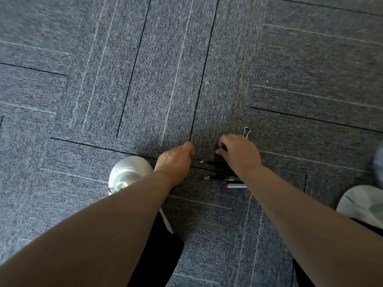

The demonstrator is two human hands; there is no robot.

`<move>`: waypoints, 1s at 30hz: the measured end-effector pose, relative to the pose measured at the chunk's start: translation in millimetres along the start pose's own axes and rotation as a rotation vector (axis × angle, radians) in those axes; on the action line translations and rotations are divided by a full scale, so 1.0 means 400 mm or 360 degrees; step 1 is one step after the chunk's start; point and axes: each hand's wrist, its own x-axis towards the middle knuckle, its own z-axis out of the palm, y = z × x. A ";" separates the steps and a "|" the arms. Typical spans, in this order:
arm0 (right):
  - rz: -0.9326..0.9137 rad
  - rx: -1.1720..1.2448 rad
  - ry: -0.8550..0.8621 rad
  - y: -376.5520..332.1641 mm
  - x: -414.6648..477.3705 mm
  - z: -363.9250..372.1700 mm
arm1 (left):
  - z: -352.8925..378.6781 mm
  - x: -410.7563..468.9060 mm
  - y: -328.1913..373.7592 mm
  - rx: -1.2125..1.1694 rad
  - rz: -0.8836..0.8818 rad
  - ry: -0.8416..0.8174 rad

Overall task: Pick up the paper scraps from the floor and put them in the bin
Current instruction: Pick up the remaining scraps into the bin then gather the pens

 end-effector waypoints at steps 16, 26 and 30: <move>0.0247 0.0753 0.0180 0.026 -0.031 -0.049 | 0.037 0.003 0.033 0.0282 0.0226 -0.0127; 0.0348 0.0792 0.0320 0.126 -0.057 -0.071 | 0.059 -0.006 0.042 0.0159 0.0057 -0.0048; 0.0429 0.0907 0.0431 0.152 -0.055 -0.097 | 0.029 0.012 0.049 -0.0206 -0.0153 0.0177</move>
